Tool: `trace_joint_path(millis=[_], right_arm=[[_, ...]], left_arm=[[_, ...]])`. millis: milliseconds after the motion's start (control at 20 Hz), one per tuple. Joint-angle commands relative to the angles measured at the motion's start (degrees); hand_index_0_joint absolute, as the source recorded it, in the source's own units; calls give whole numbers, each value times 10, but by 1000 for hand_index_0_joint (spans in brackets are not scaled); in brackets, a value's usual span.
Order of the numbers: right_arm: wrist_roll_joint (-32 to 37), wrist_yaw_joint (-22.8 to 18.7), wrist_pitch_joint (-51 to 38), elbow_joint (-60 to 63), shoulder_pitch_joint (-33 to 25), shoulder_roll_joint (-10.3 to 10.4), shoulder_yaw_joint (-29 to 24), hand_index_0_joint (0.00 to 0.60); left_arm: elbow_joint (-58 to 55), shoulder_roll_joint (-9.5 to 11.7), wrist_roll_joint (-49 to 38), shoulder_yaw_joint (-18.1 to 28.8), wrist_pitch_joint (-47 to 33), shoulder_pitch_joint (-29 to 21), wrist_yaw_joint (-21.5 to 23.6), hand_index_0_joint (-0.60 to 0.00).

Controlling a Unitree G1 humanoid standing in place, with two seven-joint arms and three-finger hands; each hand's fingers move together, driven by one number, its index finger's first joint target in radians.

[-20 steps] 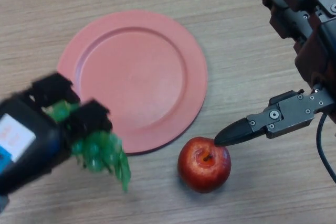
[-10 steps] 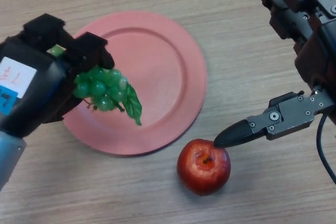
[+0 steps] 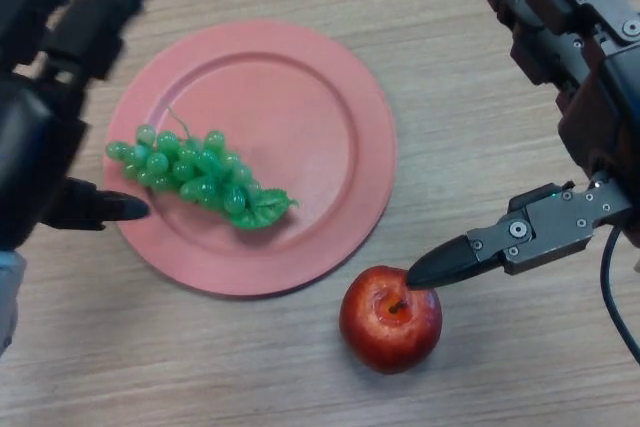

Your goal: Pick up the green grapes and place it on the plate

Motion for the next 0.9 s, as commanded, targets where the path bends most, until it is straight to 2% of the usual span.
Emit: trace_joint_path(millis=[50,100,150,200,250,350,500,650,900], right_arm=[[-17,-1,-61,-35,-15,4,-7,0],[-18,-1,-59,-36,-16,4,-6,0],[-18,0,-53,-38,-19,4,-5,0],[-17,0,-53,-37,-19,4,-5,0],[-16,-1,-55,-35,-18,5,-4,0],[-19,-2,-55,-33,-20,5,-1,0],[-20,-2,-52,-30,-25,8,1,0],[-17,0,-42,-27,-36,7,-2,0],[-20,6,-44,-9,-48,9,-2,0]], left_arm=[[-78,1,-176,59,100,-8,-24,0],[-101,-4,-240,70,139,-11,-31,0],[-148,-3,-405,112,230,-16,-24,0],[-158,0,-464,130,254,-14,-15,0],[-166,13,-550,153,289,-4,0,0],[-168,30,-637,174,332,14,5,0],[-173,40,-687,186,353,35,-11,0],[-170,43,-682,188,354,40,-33,0],[-160,40,-654,179,347,37,-43,0]])
